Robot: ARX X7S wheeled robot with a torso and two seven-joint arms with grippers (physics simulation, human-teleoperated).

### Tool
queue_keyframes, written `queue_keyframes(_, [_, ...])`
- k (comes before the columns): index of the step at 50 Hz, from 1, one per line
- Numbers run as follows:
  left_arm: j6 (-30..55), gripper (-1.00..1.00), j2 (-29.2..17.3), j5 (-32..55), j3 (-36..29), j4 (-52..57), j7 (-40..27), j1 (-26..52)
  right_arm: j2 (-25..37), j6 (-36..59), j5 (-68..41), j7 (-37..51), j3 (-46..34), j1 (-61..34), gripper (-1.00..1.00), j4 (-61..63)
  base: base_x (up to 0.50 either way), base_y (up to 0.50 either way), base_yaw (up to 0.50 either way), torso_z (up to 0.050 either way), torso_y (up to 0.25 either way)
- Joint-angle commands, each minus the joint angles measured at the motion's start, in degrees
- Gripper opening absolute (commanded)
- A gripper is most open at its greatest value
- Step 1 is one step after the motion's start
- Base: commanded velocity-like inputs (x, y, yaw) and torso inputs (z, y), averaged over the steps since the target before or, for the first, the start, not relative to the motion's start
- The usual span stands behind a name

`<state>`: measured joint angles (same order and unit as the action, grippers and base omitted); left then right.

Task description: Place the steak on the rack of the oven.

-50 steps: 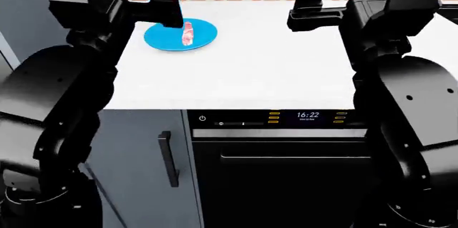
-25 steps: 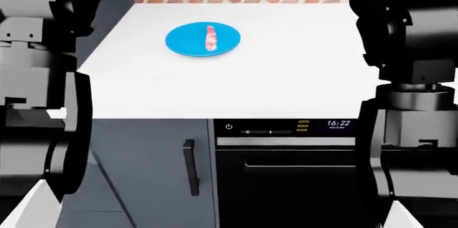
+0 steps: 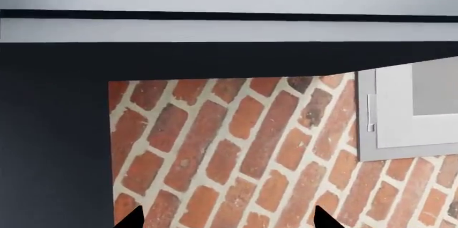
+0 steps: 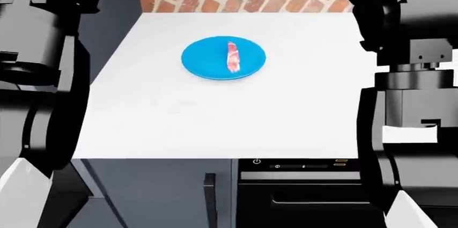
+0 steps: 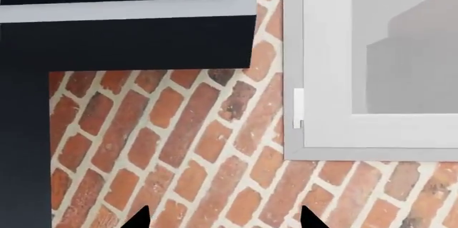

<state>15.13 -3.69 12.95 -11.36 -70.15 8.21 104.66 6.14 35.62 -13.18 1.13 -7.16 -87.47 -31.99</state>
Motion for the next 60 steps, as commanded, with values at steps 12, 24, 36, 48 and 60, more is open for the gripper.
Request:
queue_keyframes(12, [-1.8, 1.0, 1.3, -0.3, -0.5, -4.5, 2.4, 1.1, -0.1, 0.0, -1.2, 0.0, -0.5, -0.1, 1.0, -3.1, 0.39, 0.14, 0.0, 0.0, 0.0])
queue_keyframes(24, [-1.2, 1.0, 1.1, -0.8, 0.3, -4.6, 3.3, 0.9, 0.3, 0.4, -1.8, 0.3, -0.8, 0.9, 1.0, -2.3, 0.48, 0.1, 0.0, 0.0, 0.0])
queue_keyframes(36, [0.8, 1.0, 1.2, -1.0, 1.5, -4.6, 4.4, 1.2, -0.1, 8.2, -4.0, -0.3, -0.8, -1.3, 1.0, -6.9, 0.04, 0.01, 0.0, 0.0, 0.001])
queue_keyframes(48, [2.8, 1.0, 1.2, -1.7, 2.5, -4.6, 4.7, 1.5, -1.1, 15.9, -5.5, -1.0, -1.2, -4.1, 1.0, -16.6, 0.0, 0.0, 0.0, 0.0, 0.0])
queue_keyframes(60, [3.2, 1.0, 1.3, -2.5, 3.4, -4.6, 4.8, 1.5, -1.6, 22.1, -6.4, -1.1, -2.1, -3.8, 1.0, -20.2, 0.0, 0.0, 0.0, 0.0, 0.0])
